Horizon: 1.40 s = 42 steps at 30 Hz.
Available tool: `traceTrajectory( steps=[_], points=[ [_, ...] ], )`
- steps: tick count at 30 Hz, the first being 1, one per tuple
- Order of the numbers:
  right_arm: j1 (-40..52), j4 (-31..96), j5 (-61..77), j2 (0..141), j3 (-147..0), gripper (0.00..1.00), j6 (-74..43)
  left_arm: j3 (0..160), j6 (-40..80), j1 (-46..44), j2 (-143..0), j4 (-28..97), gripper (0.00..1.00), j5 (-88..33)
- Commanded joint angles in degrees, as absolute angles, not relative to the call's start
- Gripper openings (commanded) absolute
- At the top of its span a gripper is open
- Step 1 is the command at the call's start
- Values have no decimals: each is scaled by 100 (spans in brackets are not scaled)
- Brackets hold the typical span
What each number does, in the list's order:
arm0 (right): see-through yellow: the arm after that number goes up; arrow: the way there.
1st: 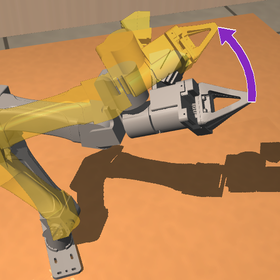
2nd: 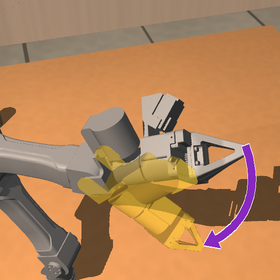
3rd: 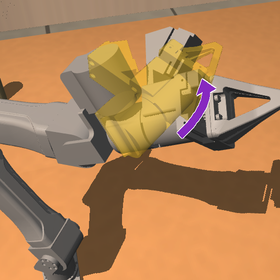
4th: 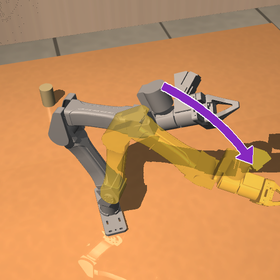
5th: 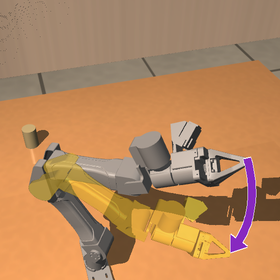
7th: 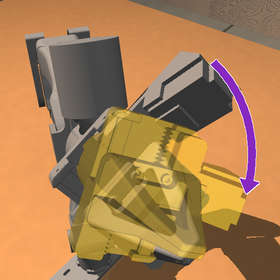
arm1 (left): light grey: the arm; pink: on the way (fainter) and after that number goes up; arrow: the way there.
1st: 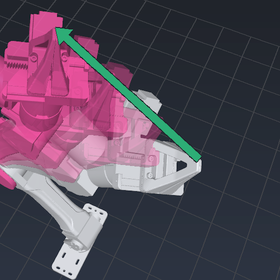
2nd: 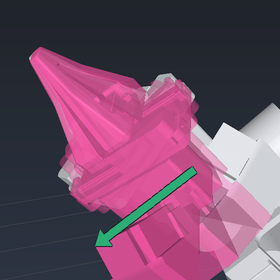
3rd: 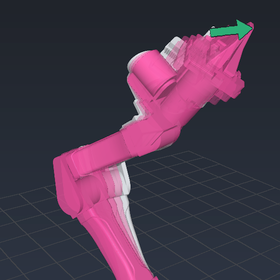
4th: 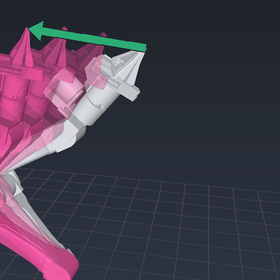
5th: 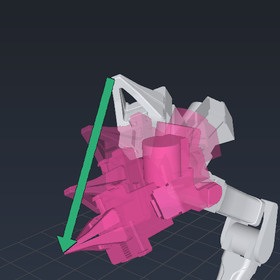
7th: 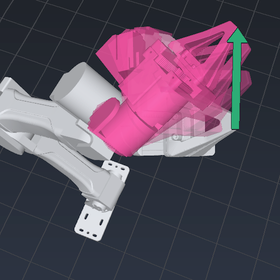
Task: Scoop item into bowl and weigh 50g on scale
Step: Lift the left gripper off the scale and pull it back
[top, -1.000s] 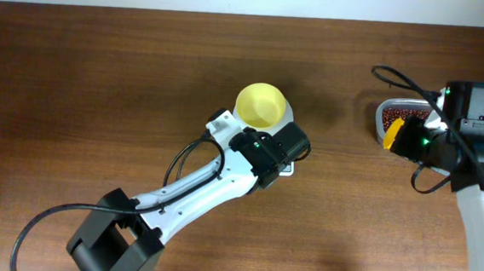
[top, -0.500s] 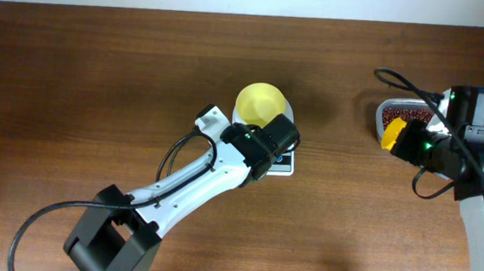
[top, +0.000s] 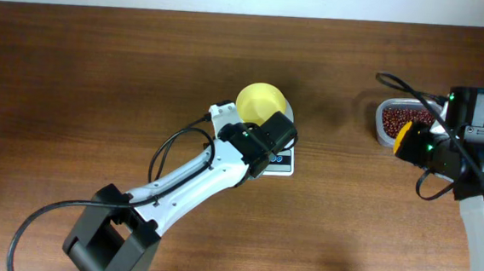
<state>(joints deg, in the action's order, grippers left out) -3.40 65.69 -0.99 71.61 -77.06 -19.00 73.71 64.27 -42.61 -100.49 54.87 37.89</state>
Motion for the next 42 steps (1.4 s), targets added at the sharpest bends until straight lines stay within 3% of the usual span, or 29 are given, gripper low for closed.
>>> traceTrajectory(
  steps=[1,3,9,12,13,14,15,19,38,42],
  points=[
    [-377,6823,-198,7172,-7802,4,-1693,7393,4799,-4244,-9904,5653,0,2670],
    [-377,7002,-202,7172,-7802,4,-1415,7395,3492,-4259,-9896,5614,0,2309],
    [-379,7074,-220,7172,-7802,4,-1175,7428,1597,-4259,-8862,5599,0,1763],
    [-379,7074,-222,7172,-7802,4,-1175,7428,213,-4244,-8020,5367,1,611],
    [-379,7072,-220,7172,-7802,4,-1175,7428,-34,-4185,-7802,5352,16,318],
    [-379,7070,-222,7172,-7802,4,-1175,7426,-99,-4112,-7666,5360,52,165],
    [-379,7057,-220,7172,-7802,4,-1175,7426,-97,-4018,-7555,5363,98,108],
    [-379,7030,-220,7172,-7802,4,-1177,7424,-132,-3658,-7502,5500,99,99],
    [-379,7006,-220,7172,-7802,4,-1179,7078,-189,-3658,-7507,5459,99,388],
    [-379,6969,-220,7199,-7802,4,-1179,5996,-445,-3658,-7190,4484,99,305]
  ],
)
